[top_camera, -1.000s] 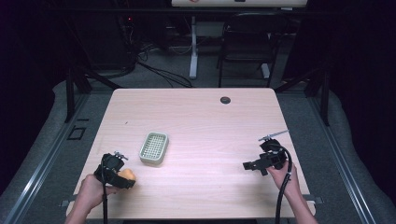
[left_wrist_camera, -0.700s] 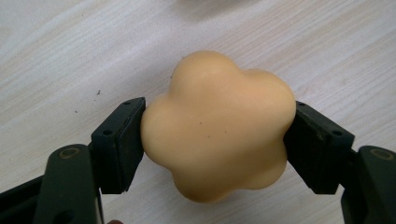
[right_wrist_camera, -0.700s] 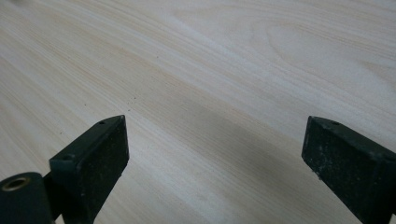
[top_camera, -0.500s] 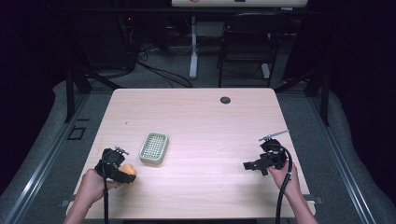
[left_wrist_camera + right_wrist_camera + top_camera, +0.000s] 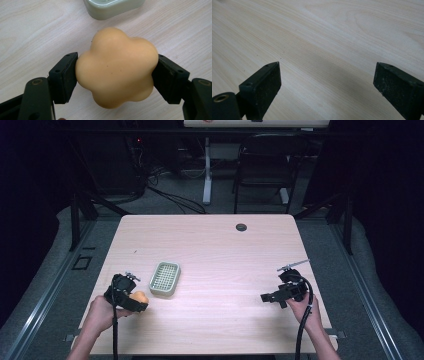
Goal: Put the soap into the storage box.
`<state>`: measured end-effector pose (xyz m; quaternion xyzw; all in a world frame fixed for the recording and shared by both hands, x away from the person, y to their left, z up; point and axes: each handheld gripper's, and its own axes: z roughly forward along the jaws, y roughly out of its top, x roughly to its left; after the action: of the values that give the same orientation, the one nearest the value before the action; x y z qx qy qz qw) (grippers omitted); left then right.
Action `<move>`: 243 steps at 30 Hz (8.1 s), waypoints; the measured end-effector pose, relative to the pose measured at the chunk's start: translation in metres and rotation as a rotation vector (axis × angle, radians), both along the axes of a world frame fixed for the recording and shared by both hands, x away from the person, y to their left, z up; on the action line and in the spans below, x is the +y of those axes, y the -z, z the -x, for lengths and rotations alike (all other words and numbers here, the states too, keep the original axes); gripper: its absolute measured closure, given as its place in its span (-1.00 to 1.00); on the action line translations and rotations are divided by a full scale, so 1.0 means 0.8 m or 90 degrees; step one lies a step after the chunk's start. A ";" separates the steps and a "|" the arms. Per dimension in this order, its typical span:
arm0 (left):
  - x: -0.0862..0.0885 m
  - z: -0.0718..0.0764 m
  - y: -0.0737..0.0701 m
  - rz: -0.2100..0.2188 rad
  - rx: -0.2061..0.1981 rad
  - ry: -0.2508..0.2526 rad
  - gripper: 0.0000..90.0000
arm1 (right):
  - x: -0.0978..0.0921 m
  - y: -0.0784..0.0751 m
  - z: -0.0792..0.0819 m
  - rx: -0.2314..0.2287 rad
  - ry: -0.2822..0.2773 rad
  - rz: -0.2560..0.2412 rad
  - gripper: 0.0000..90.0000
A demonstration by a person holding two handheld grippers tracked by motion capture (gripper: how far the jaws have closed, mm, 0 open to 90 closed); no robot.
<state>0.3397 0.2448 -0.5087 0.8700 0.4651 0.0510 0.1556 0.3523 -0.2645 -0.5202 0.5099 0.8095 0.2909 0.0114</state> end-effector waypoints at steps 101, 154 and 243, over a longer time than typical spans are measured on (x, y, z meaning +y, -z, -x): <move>-0.082 -0.123 -0.023 0.010 -0.010 0.038 -0.40 | 0.003 0.002 0.000 0.010 -0.007 0.001 -0.83; -0.092 -0.145 0.020 -0.015 0.026 -0.013 -0.40 | 0.003 0.003 0.000 0.011 -0.009 0.003 -0.83; 0.044 0.017 0.008 0.004 -0.022 -0.090 -1.00 | 0.003 0.003 0.002 0.017 -0.009 0.005 -0.84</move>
<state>0.3265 0.2799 -0.5148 0.8334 0.5229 0.0755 0.1621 0.3507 -0.2622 -0.5225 0.5081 0.8142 0.2809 0.0010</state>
